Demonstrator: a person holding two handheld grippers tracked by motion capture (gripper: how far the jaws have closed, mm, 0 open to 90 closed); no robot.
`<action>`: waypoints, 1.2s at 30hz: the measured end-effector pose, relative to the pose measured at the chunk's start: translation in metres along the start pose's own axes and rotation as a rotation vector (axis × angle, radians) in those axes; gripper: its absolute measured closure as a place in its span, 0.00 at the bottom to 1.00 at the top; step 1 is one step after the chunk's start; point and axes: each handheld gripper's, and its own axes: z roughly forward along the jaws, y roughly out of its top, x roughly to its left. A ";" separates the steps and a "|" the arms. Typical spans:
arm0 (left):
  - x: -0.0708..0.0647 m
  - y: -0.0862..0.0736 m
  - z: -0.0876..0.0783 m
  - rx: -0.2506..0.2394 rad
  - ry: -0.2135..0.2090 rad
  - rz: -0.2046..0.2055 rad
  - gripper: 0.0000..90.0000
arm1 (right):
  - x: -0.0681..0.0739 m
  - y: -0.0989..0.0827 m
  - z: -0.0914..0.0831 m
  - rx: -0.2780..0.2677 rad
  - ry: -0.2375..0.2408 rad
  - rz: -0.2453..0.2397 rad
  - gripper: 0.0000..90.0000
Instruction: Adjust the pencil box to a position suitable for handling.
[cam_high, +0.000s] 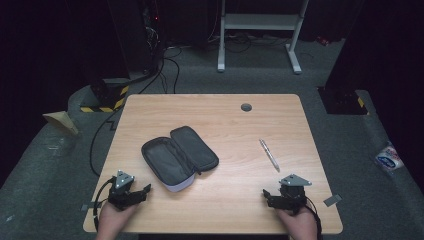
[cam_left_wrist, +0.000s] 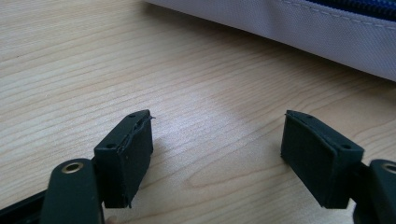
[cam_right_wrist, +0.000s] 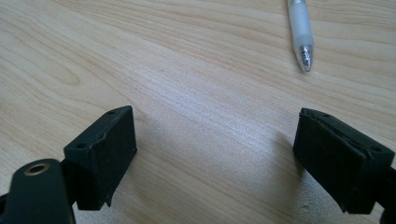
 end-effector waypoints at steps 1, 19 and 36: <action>0.000 0.000 0.000 -0.001 0.001 0.000 0.28 | 0.000 0.000 0.000 0.000 0.000 0.000 0.14; 0.002 0.002 -0.001 0.014 0.003 0.006 0.31 | 0.000 0.000 0.000 0.000 0.000 -0.001 0.14; -0.015 0.012 -0.008 -0.058 -0.021 0.024 0.37 | 0.000 0.000 0.000 0.004 0.006 -0.003 0.12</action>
